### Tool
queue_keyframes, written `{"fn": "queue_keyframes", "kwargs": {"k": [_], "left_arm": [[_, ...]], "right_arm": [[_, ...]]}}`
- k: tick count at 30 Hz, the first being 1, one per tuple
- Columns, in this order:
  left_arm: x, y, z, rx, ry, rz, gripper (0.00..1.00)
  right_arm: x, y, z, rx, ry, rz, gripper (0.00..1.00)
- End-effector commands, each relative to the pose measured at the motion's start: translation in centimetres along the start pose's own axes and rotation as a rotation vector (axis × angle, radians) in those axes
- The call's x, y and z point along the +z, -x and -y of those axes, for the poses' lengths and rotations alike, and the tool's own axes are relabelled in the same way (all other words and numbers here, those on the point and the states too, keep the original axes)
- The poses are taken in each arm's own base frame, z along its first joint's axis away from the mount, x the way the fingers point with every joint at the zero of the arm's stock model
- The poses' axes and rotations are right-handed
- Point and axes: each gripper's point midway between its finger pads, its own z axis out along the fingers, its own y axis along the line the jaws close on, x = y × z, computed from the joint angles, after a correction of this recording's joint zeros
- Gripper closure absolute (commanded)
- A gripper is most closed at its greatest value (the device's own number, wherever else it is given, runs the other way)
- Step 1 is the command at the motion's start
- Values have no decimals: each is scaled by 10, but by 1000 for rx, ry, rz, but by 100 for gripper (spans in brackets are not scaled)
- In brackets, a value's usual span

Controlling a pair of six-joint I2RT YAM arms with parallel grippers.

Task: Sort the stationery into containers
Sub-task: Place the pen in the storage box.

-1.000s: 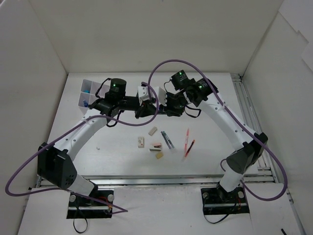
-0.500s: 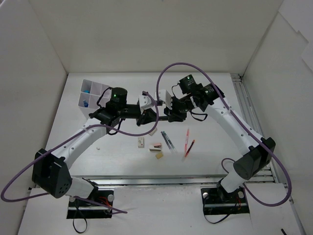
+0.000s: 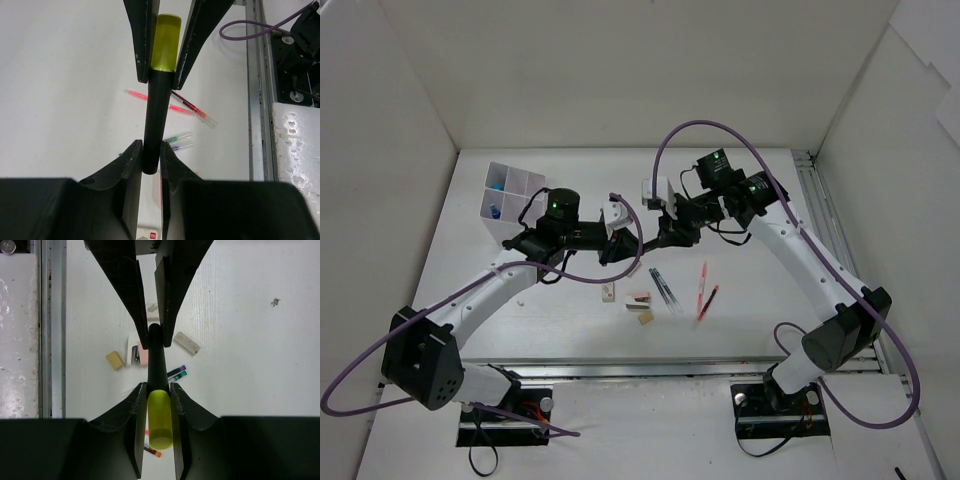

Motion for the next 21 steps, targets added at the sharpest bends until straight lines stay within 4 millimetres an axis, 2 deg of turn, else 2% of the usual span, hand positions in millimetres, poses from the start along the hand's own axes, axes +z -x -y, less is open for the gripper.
{"fn": "queue_keyframes", "kwargs": {"k": [1, 2, 3, 6, 11, 15, 19, 20, 21], "left_arm": [[6, 14, 0, 17, 17, 12, 98], [5, 25, -3, 37, 29, 24, 94], [6, 24, 0, 41, 21, 11, 89], [7, 34, 0, 78, 15, 11, 85], [9, 40, -1, 110, 17, 3, 80], [10, 44, 4, 127, 0, 9, 71], [6, 50, 3, 143, 19, 16, 70], [5, 51, 4, 146, 22, 20, 72], [4, 52, 3, 151, 29, 21, 78]], "right_arm": [[-3, 69, -7, -149, 48, 253, 100], [2, 65, -7, -145, 49, 237, 100], [10, 63, -11, -140, 59, 218, 100], [21, 54, -11, -119, 64, 181, 100], [22, 60, -16, -128, 95, 209, 100], [25, 62, -13, -128, 100, 211, 100], [30, 55, -10, -108, 93, 186, 100], [31, 53, -10, -103, 92, 181, 100], [31, 50, -9, -100, 87, 174, 100]]}}
